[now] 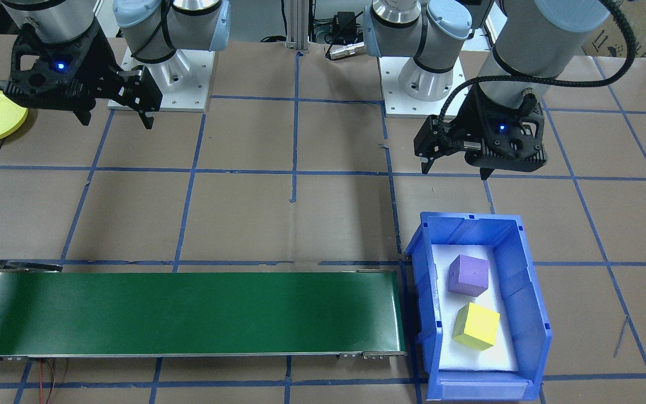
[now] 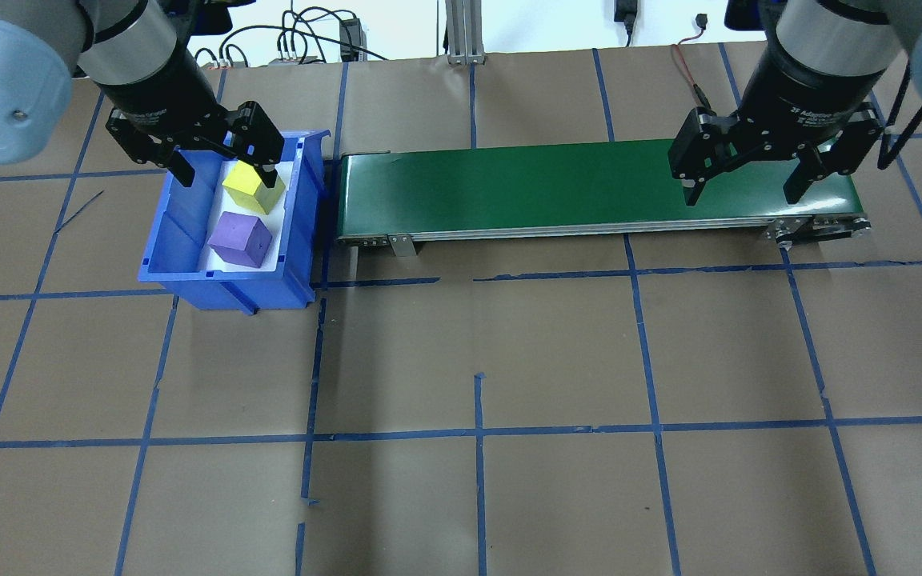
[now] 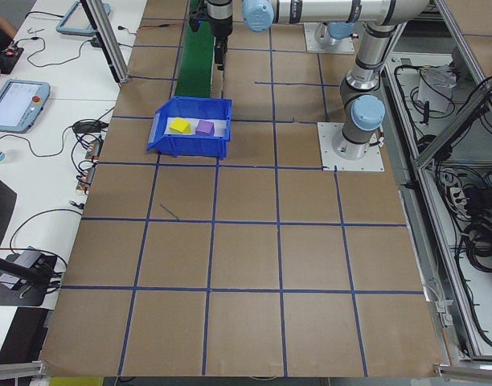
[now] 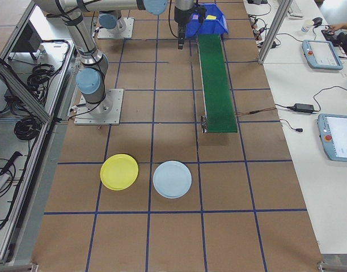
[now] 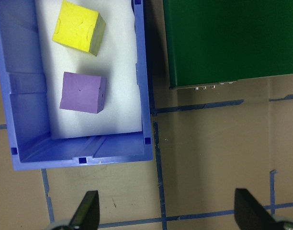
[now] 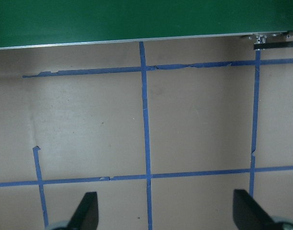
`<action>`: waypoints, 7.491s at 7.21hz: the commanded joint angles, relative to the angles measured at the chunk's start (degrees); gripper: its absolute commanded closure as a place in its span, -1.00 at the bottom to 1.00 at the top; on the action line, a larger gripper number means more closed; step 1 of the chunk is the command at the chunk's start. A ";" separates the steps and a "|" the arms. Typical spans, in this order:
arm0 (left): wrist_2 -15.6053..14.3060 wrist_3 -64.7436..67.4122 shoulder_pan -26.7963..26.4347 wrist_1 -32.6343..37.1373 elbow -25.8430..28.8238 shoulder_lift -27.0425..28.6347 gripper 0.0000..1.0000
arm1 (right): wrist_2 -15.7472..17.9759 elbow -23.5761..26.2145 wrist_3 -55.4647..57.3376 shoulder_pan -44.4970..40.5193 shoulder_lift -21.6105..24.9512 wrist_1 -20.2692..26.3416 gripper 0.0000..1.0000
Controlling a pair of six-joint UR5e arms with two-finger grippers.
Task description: Move block left to right into plate
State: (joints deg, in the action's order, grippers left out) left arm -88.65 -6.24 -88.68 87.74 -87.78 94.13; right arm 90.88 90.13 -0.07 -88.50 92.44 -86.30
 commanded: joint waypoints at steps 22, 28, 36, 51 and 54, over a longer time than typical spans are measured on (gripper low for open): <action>0.14 -17.92 8.70 -26.31 -10.40 20.22 -0.75 | 0.08 -0.21 -3.36 -0.18 -0.60 -1.50 -1.00; -0.12 -17.93 8.70 -26.22 -8.99 19.07 -1.00 | 0.08 -0.21 -3.27 -0.27 -0.60 -1.50 -1.00; 0.23 -18.01 8.70 -26.57 -10.76 18.65 0.58 | 0.08 -0.21 -3.18 -0.18 -0.60 -1.50 -1.00; 6.49 7.12 -6.60 -41.34 -3.36 20.50 -1.00 | 0.17 -0.21 -3.10 -0.18 -0.60 -1.50 -1.00; 5.41 5.37 0.91 -28.58 -0.21 15.31 -1.00 | 0.08 -0.21 -3.10 -0.18 -0.60 -1.50 -1.00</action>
State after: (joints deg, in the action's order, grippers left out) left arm -83.15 0.14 -92.35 52.22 -89.57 111.40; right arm 91.02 89.91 -3.16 -88.68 91.85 -87.80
